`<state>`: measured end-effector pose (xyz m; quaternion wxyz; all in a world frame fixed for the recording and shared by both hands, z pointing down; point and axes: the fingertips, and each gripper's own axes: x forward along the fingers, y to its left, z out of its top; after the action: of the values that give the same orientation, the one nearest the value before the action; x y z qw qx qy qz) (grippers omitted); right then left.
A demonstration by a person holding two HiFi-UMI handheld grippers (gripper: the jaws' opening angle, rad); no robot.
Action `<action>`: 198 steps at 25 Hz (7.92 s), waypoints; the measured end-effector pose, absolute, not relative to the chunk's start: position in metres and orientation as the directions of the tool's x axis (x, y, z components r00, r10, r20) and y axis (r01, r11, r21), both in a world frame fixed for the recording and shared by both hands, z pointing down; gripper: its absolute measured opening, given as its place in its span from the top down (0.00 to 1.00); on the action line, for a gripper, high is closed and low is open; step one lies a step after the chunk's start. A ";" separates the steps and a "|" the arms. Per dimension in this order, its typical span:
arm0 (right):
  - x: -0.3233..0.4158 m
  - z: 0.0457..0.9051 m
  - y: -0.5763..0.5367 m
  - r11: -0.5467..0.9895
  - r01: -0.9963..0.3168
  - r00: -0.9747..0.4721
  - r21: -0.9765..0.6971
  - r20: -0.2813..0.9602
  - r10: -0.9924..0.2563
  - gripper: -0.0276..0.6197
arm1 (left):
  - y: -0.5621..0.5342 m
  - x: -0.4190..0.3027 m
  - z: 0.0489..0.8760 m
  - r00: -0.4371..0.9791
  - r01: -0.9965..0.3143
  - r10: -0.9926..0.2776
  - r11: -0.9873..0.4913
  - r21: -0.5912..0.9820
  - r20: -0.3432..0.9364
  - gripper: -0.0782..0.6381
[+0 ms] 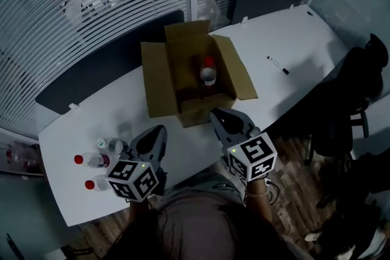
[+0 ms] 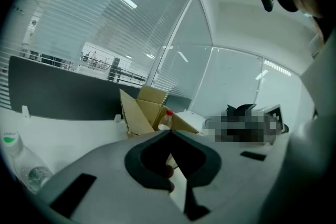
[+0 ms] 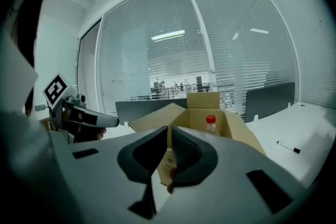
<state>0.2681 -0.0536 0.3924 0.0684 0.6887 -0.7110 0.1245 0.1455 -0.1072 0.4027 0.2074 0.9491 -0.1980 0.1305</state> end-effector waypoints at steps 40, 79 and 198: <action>0.360 0.382 -0.168 0.053 -0.998 -0.038 0.031 0.381 -0.924 0.76 | -0.150 0.146 0.422 0.815 -0.567 -0.443 -0.742 0.356 0.374 0.88; 0.397 0.477 -0.224 0.063 -0.984 0.087 0.166 0.759 -0.645 0.68 | -0.177 0.136 0.432 0.828 -0.546 -0.408 -0.741 0.391 0.383 0.88; -0.079 0.385 -0.139 0.561 -0.826 -0.479 0.059 0.454 -0.752 0.68 | -0.089 -0.213 0.402 0.623 -0.780 -0.710 -0.530 0.332 0.329 0.88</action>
<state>-0.0787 -0.1394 0.3848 0.2200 0.4608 -0.8557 0.0842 -0.2126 -0.0886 0.4018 0.2282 0.8714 -0.4274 0.0767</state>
